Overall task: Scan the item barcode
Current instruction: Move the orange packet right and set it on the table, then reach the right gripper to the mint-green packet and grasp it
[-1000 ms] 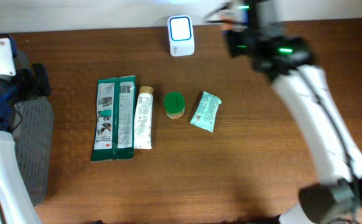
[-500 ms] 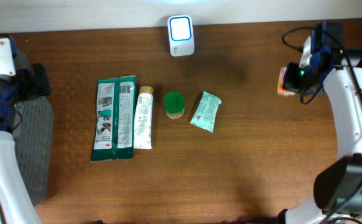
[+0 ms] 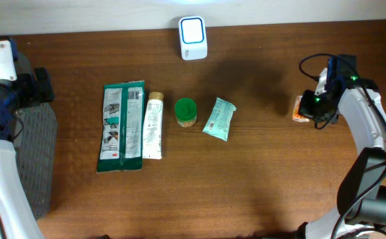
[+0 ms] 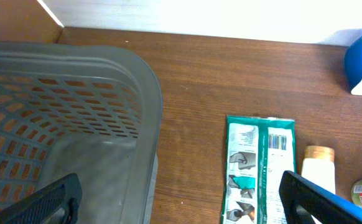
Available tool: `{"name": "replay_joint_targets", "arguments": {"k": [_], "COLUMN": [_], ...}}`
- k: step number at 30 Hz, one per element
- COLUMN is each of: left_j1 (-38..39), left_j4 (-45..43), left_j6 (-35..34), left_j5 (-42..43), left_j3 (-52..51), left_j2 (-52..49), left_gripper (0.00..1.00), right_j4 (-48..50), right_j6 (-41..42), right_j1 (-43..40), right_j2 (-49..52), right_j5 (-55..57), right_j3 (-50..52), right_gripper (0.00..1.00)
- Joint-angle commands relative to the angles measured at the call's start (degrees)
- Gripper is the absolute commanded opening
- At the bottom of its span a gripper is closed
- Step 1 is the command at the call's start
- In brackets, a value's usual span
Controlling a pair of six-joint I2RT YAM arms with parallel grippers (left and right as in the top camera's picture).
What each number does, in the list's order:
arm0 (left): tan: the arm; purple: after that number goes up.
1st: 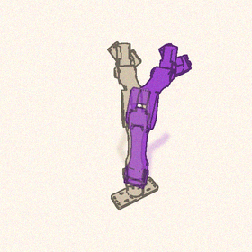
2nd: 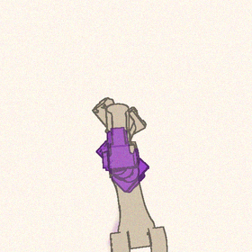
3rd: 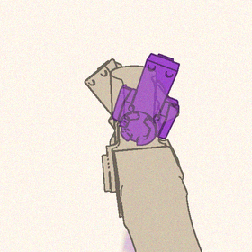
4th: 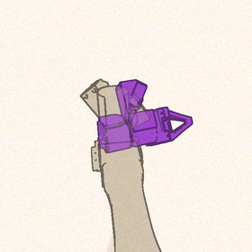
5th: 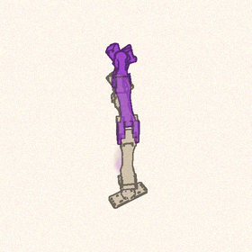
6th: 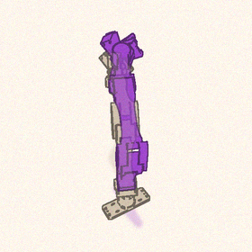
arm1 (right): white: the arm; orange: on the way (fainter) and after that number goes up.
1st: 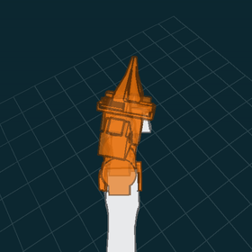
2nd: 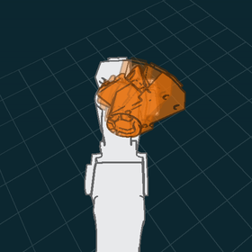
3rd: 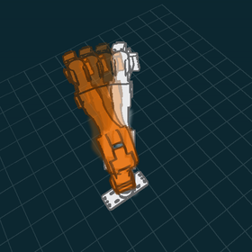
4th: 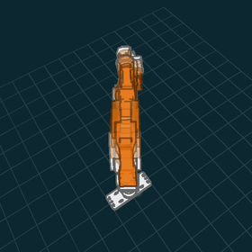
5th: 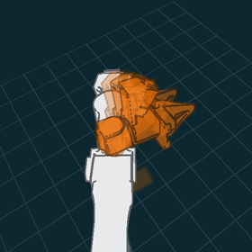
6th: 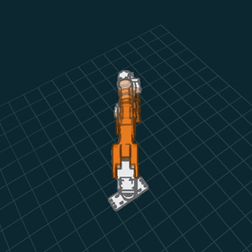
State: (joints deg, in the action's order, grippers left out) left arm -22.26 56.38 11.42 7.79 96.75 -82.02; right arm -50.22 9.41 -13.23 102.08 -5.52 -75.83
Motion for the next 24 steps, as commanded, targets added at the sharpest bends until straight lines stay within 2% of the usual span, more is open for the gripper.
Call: {"name": "replay_joint_targets", "arguments": {"k": [1, 5, 8, 12, 17, 18, 24], "left_j1": [-0.31, -0.31, -0.31, -0.31, -0.31, -0.31, -0.31], "left_j4": [-0.07, -0.07, -0.07, -0.07, -0.07, -0.07, -0.07], "left_j6": [0.9, 0.9, 0.9, 0.9, 0.9, 0.9, 0.9], "left_j5": [0.81, 0.81, 0.83, 0.83, 0.83, 0.83, 0.83], "left_j3": [0.15, 0.15, 0.15, 0.15, 0.15, 0.15, 0.15], "left_j2": [0.02, 0.02, 0.02, 0.02, 0.02, 0.02, 0.02], "left_gripper": [0.99, 0.99, 0.99, 0.99, 0.99, 0.99, 0.99], "right_j4": [0.11, -0.98, -3.1, -6.56, -11.87, -12.74, -15.87], "right_j6": [0.17, -6.58, -10.8, -17.73, -26.97, -28.94, -37.97], "right_j1": [-0.35, -0.28, 0.68, 8.37, 18.75, 20.11, 23.19], "right_j2": [-0.33, -0.33, -0.33, 1.62, 13.49, 16.11, 25.79], "right_j5": [-0.61, -9.62, -15.82, -16.26, -15.3, -15.34, -19.02], "right_j3": [0.31, -2.21, -7.41, -17.59, -31.65, -33.38, -35.3], "right_gripper": [0.33, 0.45, 0.45, 0.45, 0.46, 0.49, 0.58]}}
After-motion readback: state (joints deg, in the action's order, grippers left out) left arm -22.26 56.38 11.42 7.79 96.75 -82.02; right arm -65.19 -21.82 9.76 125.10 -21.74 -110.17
